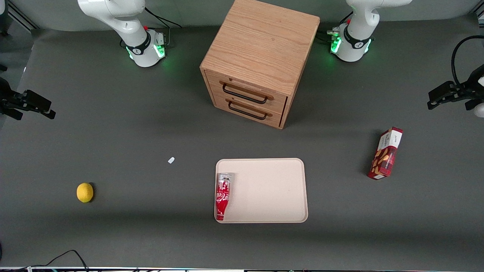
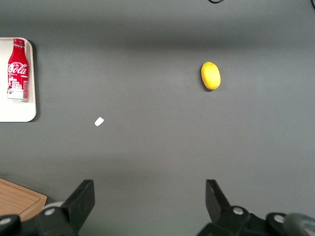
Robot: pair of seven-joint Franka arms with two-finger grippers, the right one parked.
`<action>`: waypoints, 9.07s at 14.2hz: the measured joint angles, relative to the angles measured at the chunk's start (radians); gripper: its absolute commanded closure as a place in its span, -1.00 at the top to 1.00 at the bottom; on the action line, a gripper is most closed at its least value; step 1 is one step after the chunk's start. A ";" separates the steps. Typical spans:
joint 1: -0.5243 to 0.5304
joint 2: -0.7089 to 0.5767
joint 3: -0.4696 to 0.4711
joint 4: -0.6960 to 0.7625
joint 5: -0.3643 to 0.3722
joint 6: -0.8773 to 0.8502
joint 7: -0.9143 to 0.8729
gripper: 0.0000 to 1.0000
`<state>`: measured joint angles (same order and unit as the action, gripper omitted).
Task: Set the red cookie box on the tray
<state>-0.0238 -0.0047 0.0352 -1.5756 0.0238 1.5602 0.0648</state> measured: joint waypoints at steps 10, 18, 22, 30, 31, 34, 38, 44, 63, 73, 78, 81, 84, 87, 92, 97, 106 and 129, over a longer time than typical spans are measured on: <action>0.000 0.027 -0.030 -0.005 0.000 0.022 0.000 1.00; 0.004 0.118 -0.030 -0.244 0.009 0.353 0.111 1.00; 0.008 0.172 -0.019 -0.401 0.019 0.569 0.213 1.00; 0.014 0.295 0.018 -0.611 0.047 1.010 0.328 1.00; 0.014 0.312 0.020 -0.619 0.047 1.039 0.337 1.00; 0.014 0.345 0.020 -0.625 0.047 1.074 0.347 0.58; 0.014 0.356 0.021 -0.626 0.047 1.085 0.350 -1.00; 0.014 0.356 0.026 -0.625 0.047 1.085 0.351 -1.00; -0.075 0.311 -0.025 0.060 -0.076 0.235 0.053 -1.00; -0.255 0.652 -0.073 0.462 -0.079 0.258 -0.366 -1.00; -0.313 0.806 -0.073 0.469 -0.065 0.428 -0.389 -1.00; -0.345 0.885 -0.073 0.453 -0.040 0.538 -0.409 -1.00; -0.358 0.926 -0.073 0.441 -0.007 0.577 -0.415 -1.00; -0.362 0.929 -0.073 0.428 -0.002 0.577 -0.427 -1.00; -0.363 0.929 -0.071 0.406 0.003 0.621 -0.435 1.00; -0.363 0.925 -0.070 0.406 0.006 0.653 -0.438 1.00; -0.322 0.783 -0.059 0.377 0.003 0.623 -0.450 1.00; 0.112 -0.038 -0.053 -0.091 0.000 0.108 -0.072 1.00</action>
<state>0.0879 -0.0428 -0.0177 -1.6668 0.0239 1.6679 -0.0070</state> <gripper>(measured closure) 0.000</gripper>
